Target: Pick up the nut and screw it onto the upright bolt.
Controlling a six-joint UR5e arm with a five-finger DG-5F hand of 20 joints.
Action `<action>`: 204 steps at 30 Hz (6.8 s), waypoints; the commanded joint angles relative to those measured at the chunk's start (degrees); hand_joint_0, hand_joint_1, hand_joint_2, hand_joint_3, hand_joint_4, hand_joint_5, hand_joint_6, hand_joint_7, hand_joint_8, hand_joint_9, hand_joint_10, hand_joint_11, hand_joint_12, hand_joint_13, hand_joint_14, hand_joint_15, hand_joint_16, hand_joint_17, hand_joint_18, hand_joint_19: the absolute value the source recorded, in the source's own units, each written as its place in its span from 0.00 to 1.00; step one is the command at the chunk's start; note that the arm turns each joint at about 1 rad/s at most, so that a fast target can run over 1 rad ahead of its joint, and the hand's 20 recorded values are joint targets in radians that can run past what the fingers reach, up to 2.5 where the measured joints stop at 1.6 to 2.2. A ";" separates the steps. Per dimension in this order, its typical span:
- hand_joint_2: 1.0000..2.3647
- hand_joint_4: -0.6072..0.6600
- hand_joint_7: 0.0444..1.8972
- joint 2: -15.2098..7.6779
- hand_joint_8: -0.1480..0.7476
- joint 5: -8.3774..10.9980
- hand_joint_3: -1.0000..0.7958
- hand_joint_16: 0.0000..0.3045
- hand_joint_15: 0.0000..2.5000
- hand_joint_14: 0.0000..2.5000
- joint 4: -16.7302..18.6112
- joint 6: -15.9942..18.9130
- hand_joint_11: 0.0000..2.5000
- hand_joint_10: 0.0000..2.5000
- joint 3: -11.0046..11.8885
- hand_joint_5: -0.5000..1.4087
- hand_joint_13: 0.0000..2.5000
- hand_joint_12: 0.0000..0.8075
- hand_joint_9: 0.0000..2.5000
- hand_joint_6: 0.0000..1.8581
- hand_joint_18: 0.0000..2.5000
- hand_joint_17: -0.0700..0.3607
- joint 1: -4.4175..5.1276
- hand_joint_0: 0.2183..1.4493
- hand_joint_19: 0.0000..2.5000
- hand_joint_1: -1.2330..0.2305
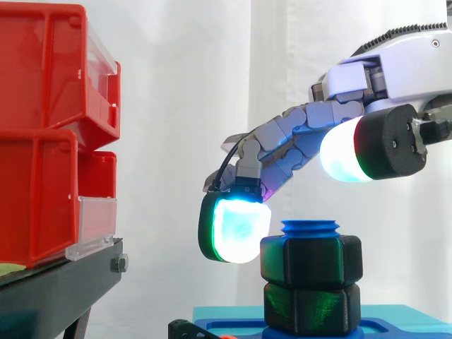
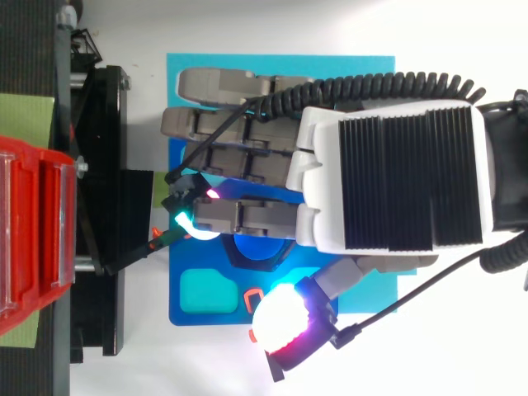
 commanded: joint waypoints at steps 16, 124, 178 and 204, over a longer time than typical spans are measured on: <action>0.00 0.64 0.64 0.00 0.46 -0.03 0.28 0.09 0.00 0.00 -0.26 -0.14 0.00 0.00 0.00 0.25 0.11 0.33 0.27 0.27 0.00 0.30 -0.97 0.24 0.00 0.73; 0.00 0.64 0.56 0.00 0.42 -0.91 0.28 0.11 0.00 0.00 3.69 1.88 0.00 0.00 -2.02 0.23 0.04 0.35 0.21 0.27 0.00 0.34 -0.62 0.23 0.00 0.76; 0.00 0.64 0.62 0.00 0.45 -1.00 0.28 0.09 0.00 0.00 1.67 3.81 0.00 0.00 -2.02 0.24 0.11 0.33 0.25 0.27 0.00 0.31 -0.71 0.24 0.00 0.71; 0.00 0.55 0.73 0.00 0.47 -1.09 0.28 0.04 0.00 0.00 1.14 3.73 0.00 0.00 -2.02 0.29 0.35 0.21 0.53 0.30 0.19 0.22 -2.12 0.28 0.00 0.62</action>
